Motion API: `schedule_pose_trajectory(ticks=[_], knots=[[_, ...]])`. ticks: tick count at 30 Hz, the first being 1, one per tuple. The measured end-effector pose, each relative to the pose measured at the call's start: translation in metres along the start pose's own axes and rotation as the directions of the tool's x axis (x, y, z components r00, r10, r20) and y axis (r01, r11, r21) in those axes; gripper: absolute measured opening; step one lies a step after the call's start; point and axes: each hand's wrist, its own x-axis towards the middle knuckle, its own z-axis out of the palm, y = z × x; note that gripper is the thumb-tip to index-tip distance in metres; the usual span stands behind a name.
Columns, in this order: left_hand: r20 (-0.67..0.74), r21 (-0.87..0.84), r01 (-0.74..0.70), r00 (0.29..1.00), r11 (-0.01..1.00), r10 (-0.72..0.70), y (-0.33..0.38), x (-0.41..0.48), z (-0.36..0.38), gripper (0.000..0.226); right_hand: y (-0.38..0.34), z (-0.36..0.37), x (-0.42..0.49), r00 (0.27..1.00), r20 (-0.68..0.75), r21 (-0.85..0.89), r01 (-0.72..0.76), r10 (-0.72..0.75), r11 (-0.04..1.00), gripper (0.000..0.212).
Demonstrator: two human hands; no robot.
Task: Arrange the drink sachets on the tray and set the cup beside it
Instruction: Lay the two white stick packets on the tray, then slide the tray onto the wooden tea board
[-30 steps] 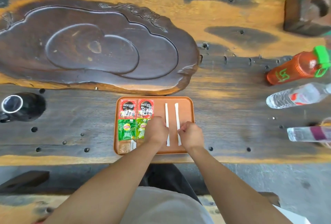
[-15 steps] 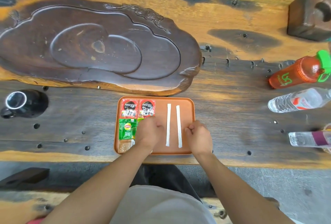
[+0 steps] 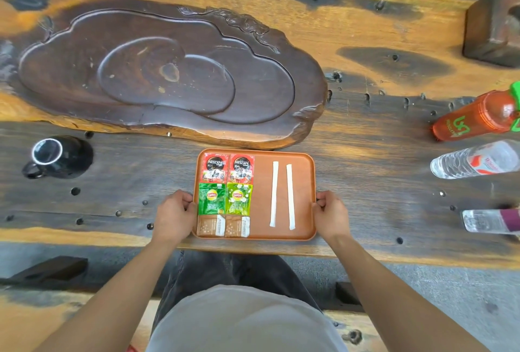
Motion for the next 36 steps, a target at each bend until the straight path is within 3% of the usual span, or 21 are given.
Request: schedule_pose_trajectory(ticks=[8, 21, 29, 36], knots=[[0.097, -0.077, 0.013, 0.995, 0.997, -0.005, -0.001, 0.002, -0.014, 0.017, -0.005, -0.002, -0.01, 0.999, 0.007, 0.071, -0.038, 0.038, 0.997, 0.023], [0.103, -0.461, 0.052, 0.995, 0.886, -0.005, 0.003, -0.007, -0.092, 0.009, -0.048, -0.03, -0.034, 0.995, -0.018, 0.348, 0.099, -0.099, 0.932, 0.025], [0.023, -0.57, -0.038, 0.998, 0.821, 0.062, 0.04, 0.054, -0.131, 0.01, -0.117, -0.039, 0.006, 0.998, -0.011, 0.534, 0.055, -0.058, 0.844, 0.024], [0.025, -0.568, -0.039, 0.998, 0.822, 0.064, 0.082, 0.123, -0.138, 0.008, -0.165, -0.045, 0.065, 0.999, -0.041, 0.519, 0.021, 0.001, 0.855, 0.021]])
